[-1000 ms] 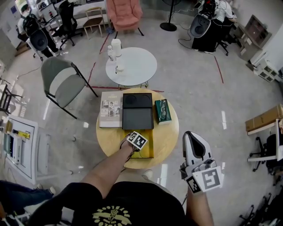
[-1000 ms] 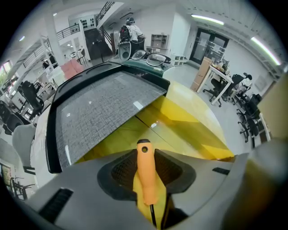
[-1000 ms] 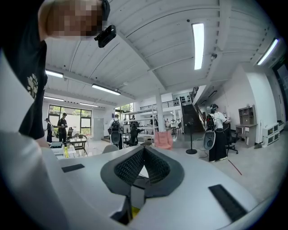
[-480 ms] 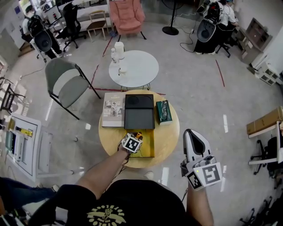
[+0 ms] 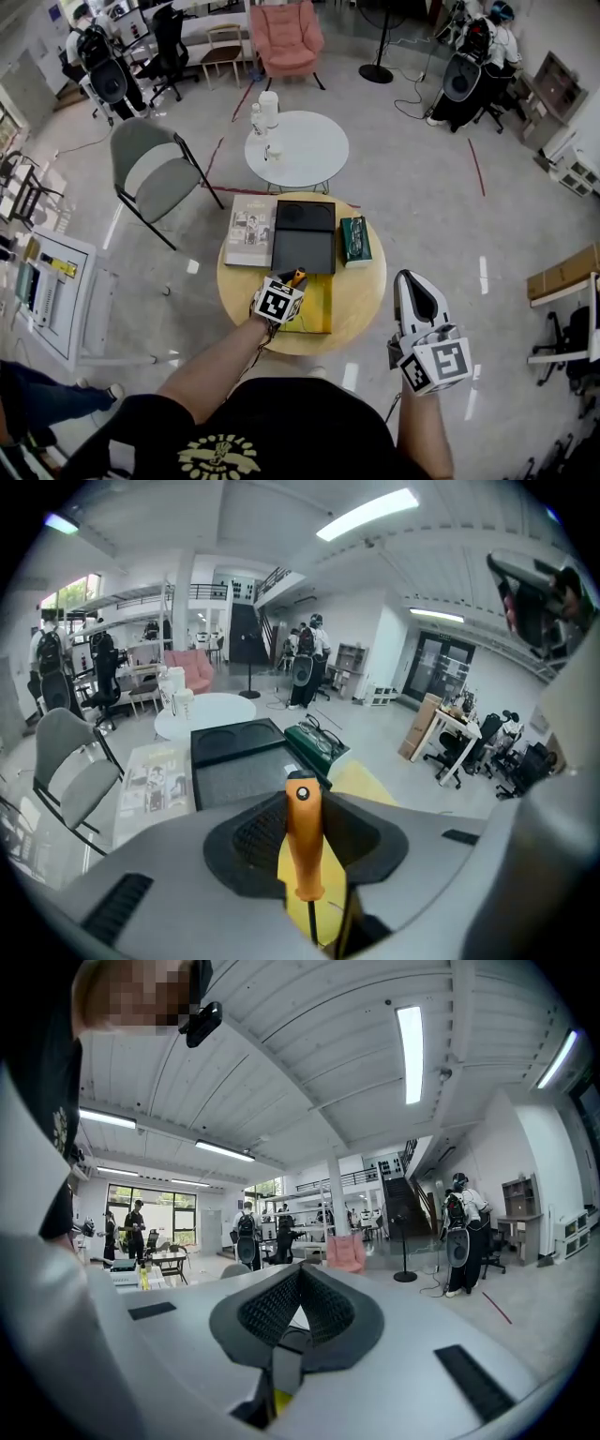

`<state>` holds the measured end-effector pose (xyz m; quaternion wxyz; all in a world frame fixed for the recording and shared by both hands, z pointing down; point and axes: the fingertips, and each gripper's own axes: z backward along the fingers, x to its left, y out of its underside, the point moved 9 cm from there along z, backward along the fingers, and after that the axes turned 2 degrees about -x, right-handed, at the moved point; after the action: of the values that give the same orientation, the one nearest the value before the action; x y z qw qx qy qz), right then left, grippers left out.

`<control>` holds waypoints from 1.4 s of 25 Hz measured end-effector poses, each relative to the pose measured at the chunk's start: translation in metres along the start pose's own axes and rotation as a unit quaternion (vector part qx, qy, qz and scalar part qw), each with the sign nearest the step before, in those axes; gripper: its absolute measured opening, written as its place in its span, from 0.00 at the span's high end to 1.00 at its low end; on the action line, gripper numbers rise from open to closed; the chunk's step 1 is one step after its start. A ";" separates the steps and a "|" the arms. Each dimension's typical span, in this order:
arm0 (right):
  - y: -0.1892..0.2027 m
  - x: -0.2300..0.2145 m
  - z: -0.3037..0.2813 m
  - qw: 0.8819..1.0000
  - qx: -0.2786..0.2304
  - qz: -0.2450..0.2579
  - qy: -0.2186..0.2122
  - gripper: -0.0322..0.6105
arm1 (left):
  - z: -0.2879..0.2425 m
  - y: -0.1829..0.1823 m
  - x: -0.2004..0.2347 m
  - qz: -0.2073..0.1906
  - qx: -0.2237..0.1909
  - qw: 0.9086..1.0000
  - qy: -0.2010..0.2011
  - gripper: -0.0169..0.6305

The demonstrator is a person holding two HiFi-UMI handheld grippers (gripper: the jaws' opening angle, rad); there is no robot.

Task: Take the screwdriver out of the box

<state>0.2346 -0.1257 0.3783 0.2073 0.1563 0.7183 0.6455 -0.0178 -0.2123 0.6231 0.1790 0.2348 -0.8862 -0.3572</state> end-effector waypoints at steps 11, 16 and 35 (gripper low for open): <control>0.003 0.004 -0.002 1.000 0.002 0.006 -0.031 0.93 | 0.075 -0.050 -0.010 -0.006 -0.116 0.992 -0.046 0.78; 0.002 0.011 -0.004 0.999 0.004 0.009 -0.051 0.93 | 0.116 -0.071 -0.021 -0.007 -0.172 0.983 -0.056 0.78; -0.007 0.042 0.008 0.995 -0.007 0.017 -0.098 0.93 | 0.253 -0.110 -0.053 -0.061 -0.322 0.938 -0.114 0.78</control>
<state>0.2023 -0.0991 0.3665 0.2664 0.2299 0.6874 0.6353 -0.0650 -0.1145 0.3646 0.1206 0.1756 -0.7221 -0.6582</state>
